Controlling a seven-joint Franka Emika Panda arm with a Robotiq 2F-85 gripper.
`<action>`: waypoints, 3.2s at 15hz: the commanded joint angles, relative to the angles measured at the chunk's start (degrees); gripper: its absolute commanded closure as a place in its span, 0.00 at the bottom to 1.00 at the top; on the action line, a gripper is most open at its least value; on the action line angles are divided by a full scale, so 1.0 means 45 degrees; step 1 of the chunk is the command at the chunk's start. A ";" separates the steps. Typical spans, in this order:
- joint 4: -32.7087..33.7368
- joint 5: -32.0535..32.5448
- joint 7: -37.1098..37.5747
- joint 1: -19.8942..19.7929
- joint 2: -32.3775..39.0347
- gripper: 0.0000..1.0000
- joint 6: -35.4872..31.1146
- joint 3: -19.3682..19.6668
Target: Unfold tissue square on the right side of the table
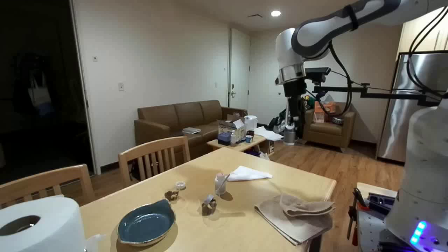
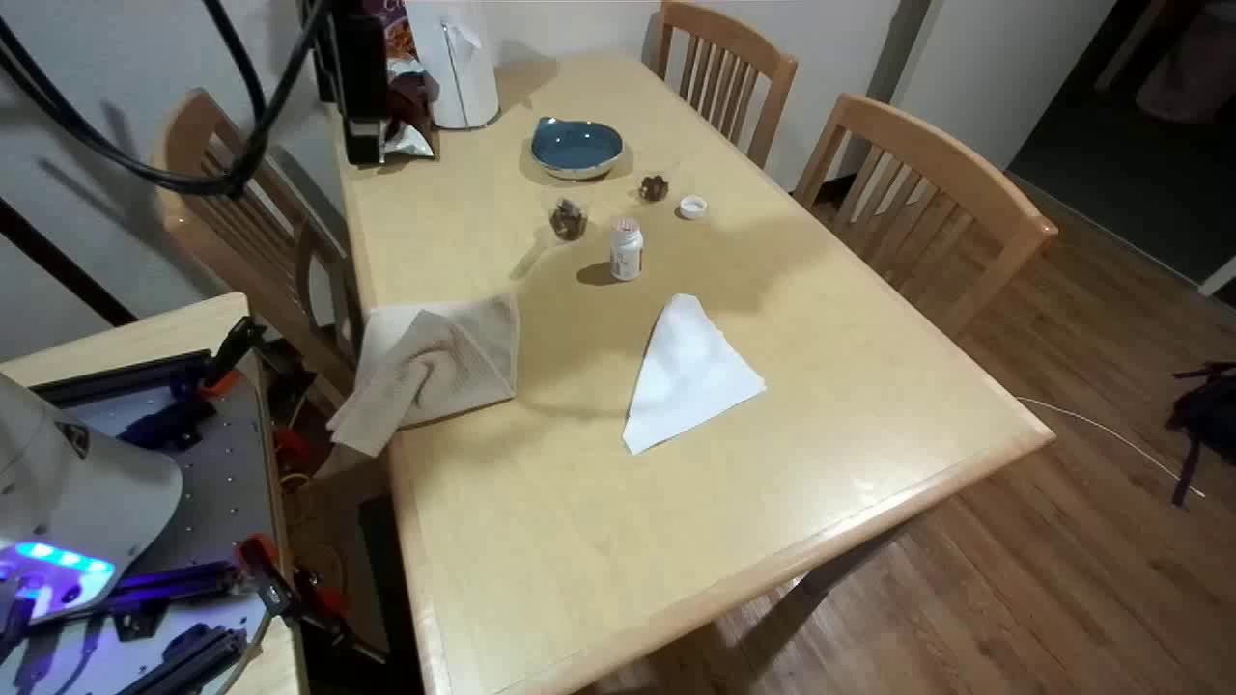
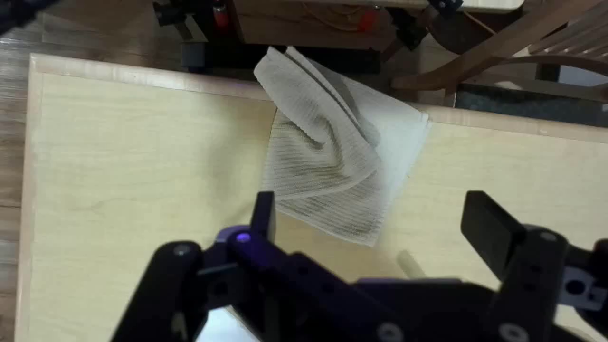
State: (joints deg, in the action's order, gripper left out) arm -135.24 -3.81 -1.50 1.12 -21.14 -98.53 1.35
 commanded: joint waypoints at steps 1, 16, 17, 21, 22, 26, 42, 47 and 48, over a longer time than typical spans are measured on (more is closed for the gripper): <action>0.0016 -0.0019 -0.0025 -0.0082 0.0005 0.00 0.0019 -0.0071; 0.0430 0.0919 -0.0337 -0.0412 0.0322 0.00 -0.2186 0.0100; 0.0596 0.1705 -0.0072 -0.0640 0.0533 0.00 -0.2994 0.0071; 0.1324 0.4123 0.0317 -0.1437 0.1662 0.00 -0.5247 0.0280; 0.1420 0.4138 0.0492 -0.1512 0.2001 0.00 -0.5573 0.0393; 0.1221 0.3773 0.0117 -0.1414 0.1833 0.00 -0.5427 0.0540; 0.3655 0.4865 -0.3576 -0.1349 0.3767 0.00 -0.1926 0.0945; 0.2239 0.5326 -0.5726 -0.1713 0.3908 0.00 -0.4727 0.1515; 0.1978 0.5108 -0.6522 -0.1848 0.4243 0.00 -0.5805 0.1784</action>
State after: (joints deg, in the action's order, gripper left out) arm -122.48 18.76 -22.79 -5.28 -4.00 -114.23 7.21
